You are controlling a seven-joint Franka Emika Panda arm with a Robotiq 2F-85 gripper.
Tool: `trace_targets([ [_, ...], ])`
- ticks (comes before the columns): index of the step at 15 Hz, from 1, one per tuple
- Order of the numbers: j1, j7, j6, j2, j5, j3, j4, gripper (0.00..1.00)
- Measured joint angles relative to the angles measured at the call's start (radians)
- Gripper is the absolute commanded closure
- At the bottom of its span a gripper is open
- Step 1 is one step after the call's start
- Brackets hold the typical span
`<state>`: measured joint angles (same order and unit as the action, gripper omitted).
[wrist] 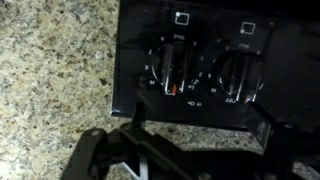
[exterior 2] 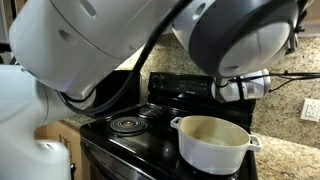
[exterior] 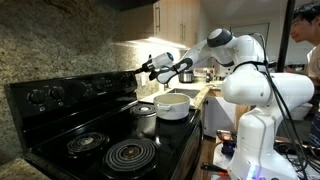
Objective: Switch on the stove
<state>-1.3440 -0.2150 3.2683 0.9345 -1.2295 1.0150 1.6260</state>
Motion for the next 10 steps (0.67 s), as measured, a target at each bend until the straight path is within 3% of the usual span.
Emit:
trace_targets([
  [10, 0.01, -0.051, -0.01, -0.032, 0.002, -0.042, 0.01, 0.0],
])
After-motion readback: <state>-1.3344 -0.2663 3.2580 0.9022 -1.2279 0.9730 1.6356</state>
